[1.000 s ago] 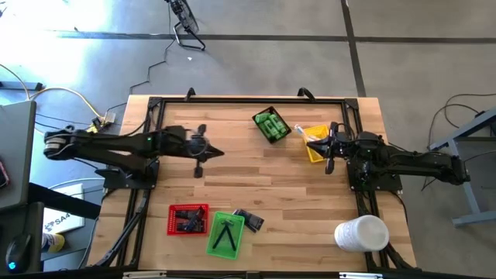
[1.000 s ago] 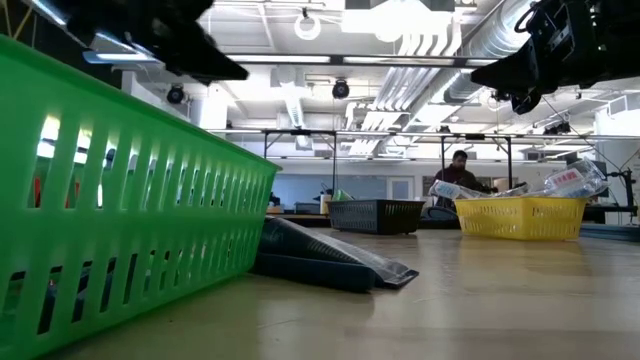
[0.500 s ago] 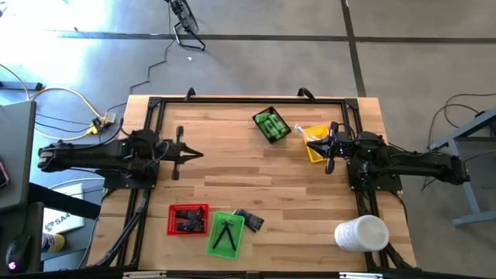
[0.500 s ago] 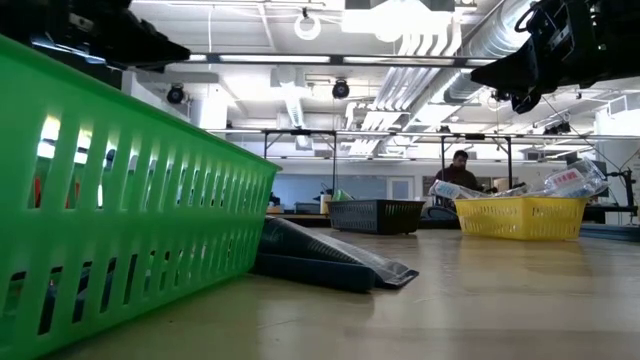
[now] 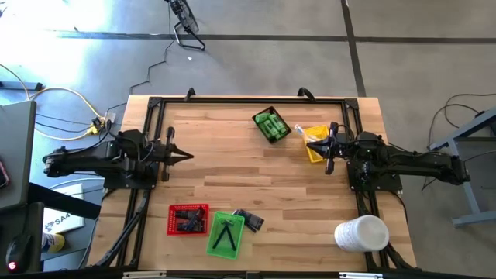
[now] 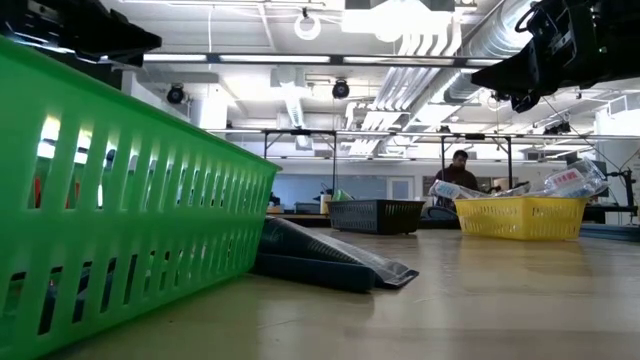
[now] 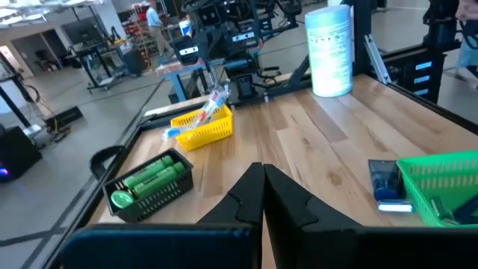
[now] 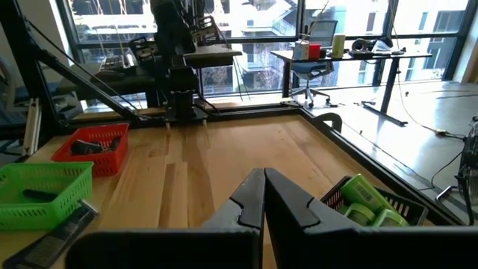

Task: Pick & Place Travel size toiletries
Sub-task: Put the razor into the green bin

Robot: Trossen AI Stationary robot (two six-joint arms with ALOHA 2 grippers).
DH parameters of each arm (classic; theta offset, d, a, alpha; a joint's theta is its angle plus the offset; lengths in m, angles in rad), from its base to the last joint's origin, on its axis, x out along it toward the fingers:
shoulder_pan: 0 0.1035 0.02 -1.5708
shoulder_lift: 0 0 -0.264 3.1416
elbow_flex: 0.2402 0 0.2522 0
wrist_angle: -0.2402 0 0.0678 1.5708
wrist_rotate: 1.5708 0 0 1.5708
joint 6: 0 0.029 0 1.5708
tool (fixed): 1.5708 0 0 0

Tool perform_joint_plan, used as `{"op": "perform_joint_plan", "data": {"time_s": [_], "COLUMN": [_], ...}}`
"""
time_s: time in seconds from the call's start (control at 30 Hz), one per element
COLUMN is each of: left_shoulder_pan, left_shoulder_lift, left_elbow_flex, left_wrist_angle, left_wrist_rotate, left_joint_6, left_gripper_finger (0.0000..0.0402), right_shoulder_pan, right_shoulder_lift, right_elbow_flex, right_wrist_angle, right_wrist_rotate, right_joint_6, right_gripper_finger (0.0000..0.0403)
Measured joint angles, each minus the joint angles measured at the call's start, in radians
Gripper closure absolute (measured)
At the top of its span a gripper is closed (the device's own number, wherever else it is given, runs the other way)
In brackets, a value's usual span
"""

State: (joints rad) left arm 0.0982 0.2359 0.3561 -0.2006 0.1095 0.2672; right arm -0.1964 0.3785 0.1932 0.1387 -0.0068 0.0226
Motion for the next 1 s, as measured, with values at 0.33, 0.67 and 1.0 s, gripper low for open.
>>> {"op": "perform_joint_plan", "data": {"time_s": [0.33,0.67,1.0], "left_shoulder_pan": [0.0,0.0,0.0], "left_shoulder_lift": [0.0,-0.001,-0.001], "left_elbow_flex": [-0.148,-0.16,-0.16], "left_wrist_angle": [0.174,0.181,0.094], "left_wrist_rotate": [-0.014,-0.015,0.016], "left_joint_6": [0.018,-0.006,-0.092], "left_gripper_finger": [0.0398,0.0398,0.0398], "right_shoulder_pan": [0.0,0.0,0.037], "right_shoulder_lift": [0.0,0.05,0.313], "right_elbow_flex": [0.0,0.064,0.229], "right_wrist_angle": [0.042,0.049,0.026], "right_wrist_rotate": [0.003,0.005,0.008], "right_joint_6": [-0.001,0.017,0.036], "right_gripper_finger": [0.0401,0.04,0.04]}}
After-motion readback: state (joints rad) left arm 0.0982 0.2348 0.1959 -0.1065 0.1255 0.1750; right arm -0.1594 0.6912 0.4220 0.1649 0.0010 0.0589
